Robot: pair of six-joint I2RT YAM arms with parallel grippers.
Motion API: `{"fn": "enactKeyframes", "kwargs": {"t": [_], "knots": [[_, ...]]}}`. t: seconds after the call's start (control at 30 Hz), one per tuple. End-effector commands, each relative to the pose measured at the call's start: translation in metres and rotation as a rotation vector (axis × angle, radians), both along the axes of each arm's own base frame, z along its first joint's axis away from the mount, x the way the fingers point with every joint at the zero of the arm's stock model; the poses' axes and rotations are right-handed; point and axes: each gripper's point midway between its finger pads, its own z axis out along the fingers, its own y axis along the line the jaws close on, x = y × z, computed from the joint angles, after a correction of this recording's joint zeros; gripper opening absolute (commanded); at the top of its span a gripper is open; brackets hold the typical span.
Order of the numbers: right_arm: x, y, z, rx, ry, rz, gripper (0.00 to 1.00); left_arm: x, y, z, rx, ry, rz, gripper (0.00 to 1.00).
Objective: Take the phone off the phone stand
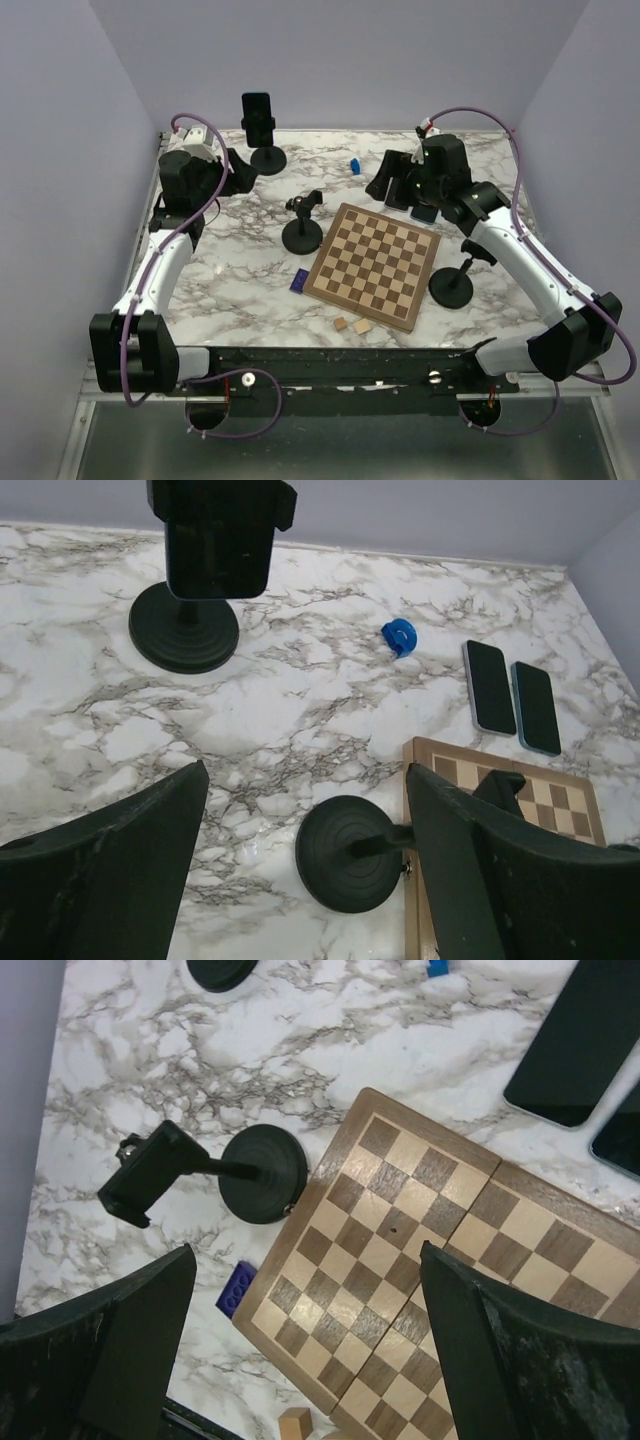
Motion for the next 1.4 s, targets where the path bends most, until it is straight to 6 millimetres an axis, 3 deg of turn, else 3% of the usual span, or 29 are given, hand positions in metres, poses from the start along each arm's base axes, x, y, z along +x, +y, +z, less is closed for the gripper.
{"fn": "enactKeyframes", "kwargs": {"t": [0.0,0.1,0.2,0.37,0.47,0.57,0.7,0.8,0.97,1.13,1.37], "knots": [[0.007,0.017,0.025,0.017,-0.08,0.114,1.0,0.034,-0.003,0.031,-0.075,-0.052,-0.045,0.86],[0.009,0.027,0.027,0.039,-0.09,0.154,1.0,0.062,-0.008,0.018,-0.077,-0.03,-0.075,0.92],[0.005,0.036,0.032,0.084,-0.111,0.206,1.0,0.089,0.003,0.005,-0.107,-0.037,-0.107,0.95],[0.004,0.042,0.038,0.096,-0.143,0.249,1.0,0.129,0.019,-0.007,-0.162,-0.05,-0.134,0.91],[0.006,0.042,0.038,0.073,-0.155,0.264,1.0,0.148,0.03,-0.014,-0.194,-0.054,-0.136,0.9],[0.008,0.042,0.037,0.057,-0.163,0.275,1.0,0.163,0.023,-0.023,-0.228,-0.054,-0.225,0.98],[0.008,0.042,0.04,0.044,-0.193,0.291,1.0,0.181,0.024,-0.033,-0.309,-0.05,-0.292,0.96],[0.006,0.039,0.043,0.037,-0.214,0.295,1.0,0.186,0.019,-0.03,-0.366,-0.07,-0.363,0.92],[0.002,0.039,0.051,0.037,-0.247,0.313,1.0,0.195,0.014,-0.041,-0.442,-0.055,-0.41,0.84],[0.001,0.038,0.053,0.028,-0.247,0.315,1.0,0.185,0.002,-0.041,-0.485,-0.064,-0.478,0.68],[-0.002,0.041,0.05,0.056,-0.234,0.321,1.0,0.171,-0.016,-0.038,-0.501,-0.033,-0.506,0.54]]}}
